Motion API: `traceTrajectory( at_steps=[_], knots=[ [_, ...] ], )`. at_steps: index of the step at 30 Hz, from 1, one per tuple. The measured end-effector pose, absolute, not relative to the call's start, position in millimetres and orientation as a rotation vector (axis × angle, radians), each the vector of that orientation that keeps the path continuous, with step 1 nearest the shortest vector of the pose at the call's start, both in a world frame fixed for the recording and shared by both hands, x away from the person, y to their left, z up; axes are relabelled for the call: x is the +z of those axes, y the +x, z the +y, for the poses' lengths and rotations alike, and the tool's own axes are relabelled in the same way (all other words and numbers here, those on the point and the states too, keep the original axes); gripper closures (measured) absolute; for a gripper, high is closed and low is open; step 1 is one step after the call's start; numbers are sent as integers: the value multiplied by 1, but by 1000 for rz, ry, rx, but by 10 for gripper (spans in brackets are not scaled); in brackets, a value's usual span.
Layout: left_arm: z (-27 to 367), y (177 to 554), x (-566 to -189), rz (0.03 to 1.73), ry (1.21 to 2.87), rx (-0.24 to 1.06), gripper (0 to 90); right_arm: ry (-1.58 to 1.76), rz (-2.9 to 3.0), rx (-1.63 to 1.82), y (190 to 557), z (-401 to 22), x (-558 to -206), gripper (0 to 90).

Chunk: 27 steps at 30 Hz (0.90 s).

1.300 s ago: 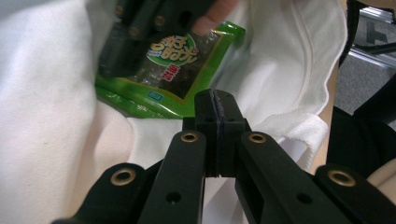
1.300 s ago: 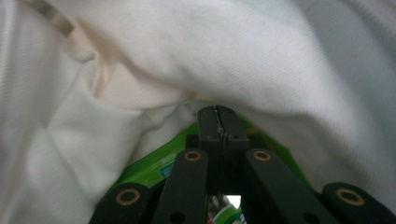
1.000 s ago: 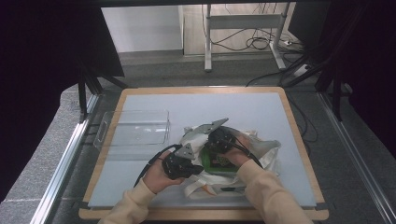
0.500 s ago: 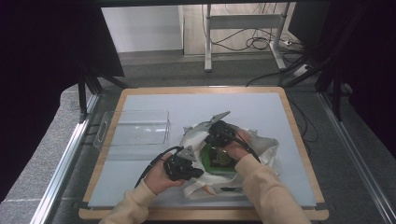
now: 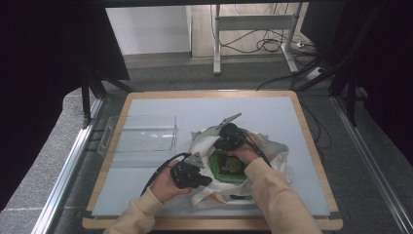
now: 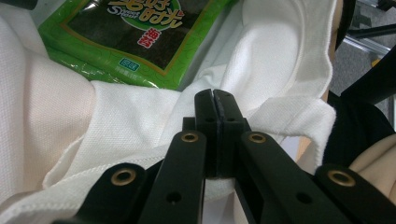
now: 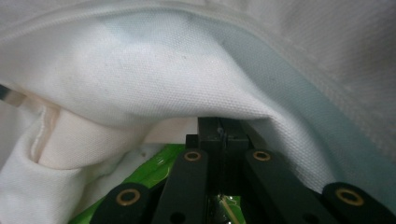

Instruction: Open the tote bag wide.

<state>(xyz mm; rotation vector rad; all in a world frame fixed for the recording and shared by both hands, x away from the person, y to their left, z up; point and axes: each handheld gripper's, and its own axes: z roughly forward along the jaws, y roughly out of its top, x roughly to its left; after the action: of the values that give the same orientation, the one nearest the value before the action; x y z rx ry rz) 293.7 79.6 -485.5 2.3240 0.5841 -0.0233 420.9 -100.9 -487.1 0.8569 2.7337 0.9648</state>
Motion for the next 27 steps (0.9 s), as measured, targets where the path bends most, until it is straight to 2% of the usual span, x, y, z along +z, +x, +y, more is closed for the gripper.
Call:
traceTrajectory(
  at_steps=[8,17,27],
  knots=[
    [80,293,-485,595,2316,-27,900,800,2739,978,394,-115,-470,888],
    [80,294,-485,589,2329,-18,900,856,2646,894,373,-165,-443,888],
    [81,294,-486,598,2314,-26,900,932,2611,699,376,-194,-452,888]
  ],
)
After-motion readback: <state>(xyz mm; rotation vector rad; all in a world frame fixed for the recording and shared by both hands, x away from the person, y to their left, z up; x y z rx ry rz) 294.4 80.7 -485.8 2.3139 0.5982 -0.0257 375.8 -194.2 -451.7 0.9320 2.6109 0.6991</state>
